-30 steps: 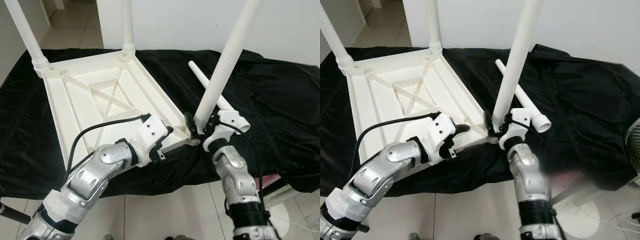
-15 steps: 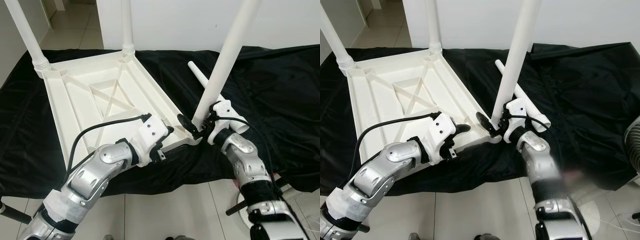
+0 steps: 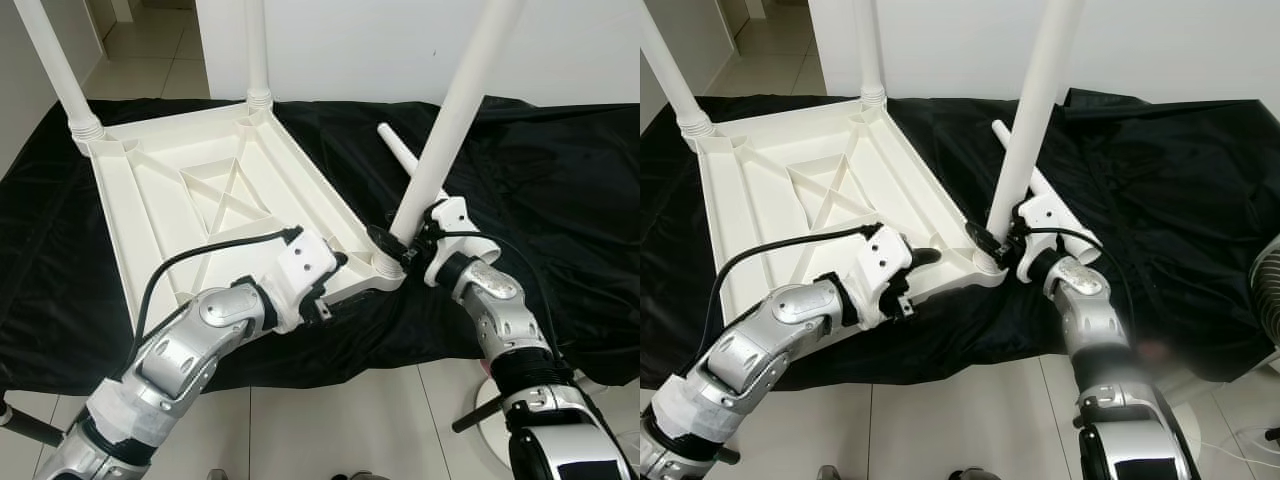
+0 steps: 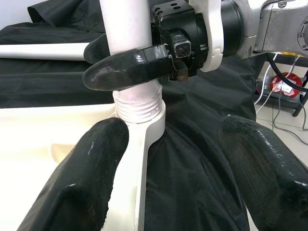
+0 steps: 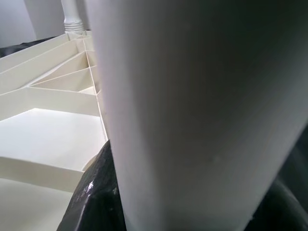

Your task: Building children table

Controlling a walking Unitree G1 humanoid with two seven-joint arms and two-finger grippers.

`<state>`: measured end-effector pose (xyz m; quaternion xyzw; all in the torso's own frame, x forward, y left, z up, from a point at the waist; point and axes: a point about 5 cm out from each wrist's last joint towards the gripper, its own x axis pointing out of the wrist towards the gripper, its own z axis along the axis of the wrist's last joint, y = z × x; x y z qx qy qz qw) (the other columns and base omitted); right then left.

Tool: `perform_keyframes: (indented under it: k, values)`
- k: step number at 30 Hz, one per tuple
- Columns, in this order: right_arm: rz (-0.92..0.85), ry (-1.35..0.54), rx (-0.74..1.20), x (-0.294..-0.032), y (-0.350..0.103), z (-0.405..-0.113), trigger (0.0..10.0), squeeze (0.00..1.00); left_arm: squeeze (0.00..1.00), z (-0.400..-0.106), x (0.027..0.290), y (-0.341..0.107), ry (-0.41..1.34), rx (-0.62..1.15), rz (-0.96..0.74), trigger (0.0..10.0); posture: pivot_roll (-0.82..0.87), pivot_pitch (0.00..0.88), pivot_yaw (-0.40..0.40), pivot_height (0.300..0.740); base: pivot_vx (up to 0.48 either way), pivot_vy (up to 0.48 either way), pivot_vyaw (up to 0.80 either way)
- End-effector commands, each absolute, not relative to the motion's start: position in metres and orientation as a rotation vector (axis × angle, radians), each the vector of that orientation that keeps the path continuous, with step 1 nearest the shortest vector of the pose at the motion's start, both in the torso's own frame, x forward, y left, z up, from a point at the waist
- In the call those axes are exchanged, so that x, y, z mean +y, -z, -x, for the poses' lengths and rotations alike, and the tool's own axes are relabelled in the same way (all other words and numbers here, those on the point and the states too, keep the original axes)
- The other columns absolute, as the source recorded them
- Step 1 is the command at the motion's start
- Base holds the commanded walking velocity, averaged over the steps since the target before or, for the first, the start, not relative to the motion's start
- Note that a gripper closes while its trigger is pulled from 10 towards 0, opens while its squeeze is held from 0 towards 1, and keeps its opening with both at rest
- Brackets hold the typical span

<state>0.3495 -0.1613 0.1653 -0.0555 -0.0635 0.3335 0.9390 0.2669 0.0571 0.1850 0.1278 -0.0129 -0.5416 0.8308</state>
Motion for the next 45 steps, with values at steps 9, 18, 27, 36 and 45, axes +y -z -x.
perform_keyframes:
  k: [9,18,27,36,45]
  values:
    - [0.051,-0.496,-0.057,-0.162,-0.151,-0.349,10.0,0.00,0.00,-0.263,0.058,-0.184,1.212,-0.021,-0.294,10.0,-0.03,0.073,-0.046,0.740,0.000,0.000,0.00]
    - [-0.074,-0.286,-0.031,-0.152,-0.151,-0.348,10.0,0.00,0.00,-0.262,0.058,-0.183,1.216,-0.017,-0.292,10.0,-0.04,0.081,-0.043,0.740,0.000,0.000,0.00]
    - [-0.114,-0.055,-0.014,-0.137,-0.149,-0.338,10.0,0.00,0.00,-0.260,0.059,-0.182,1.219,-0.011,-0.289,10.0,-0.04,0.087,-0.047,0.740,0.000,0.000,0.00]
    - [-0.147,0.204,-0.018,-0.126,-0.148,-0.326,10.0,0.00,0.00,-0.261,0.059,-0.181,1.219,-0.010,-0.288,10.0,-0.04,0.077,-0.050,0.740,0.000,0.000,0.00]
    - [-0.165,0.172,-0.056,-0.122,-0.155,-0.323,10.0,0.74,0.00,-0.262,0.057,-0.182,1.227,-0.014,-0.293,10.0,-0.04,0.065,-0.049,0.740,0.000,0.000,0.00]
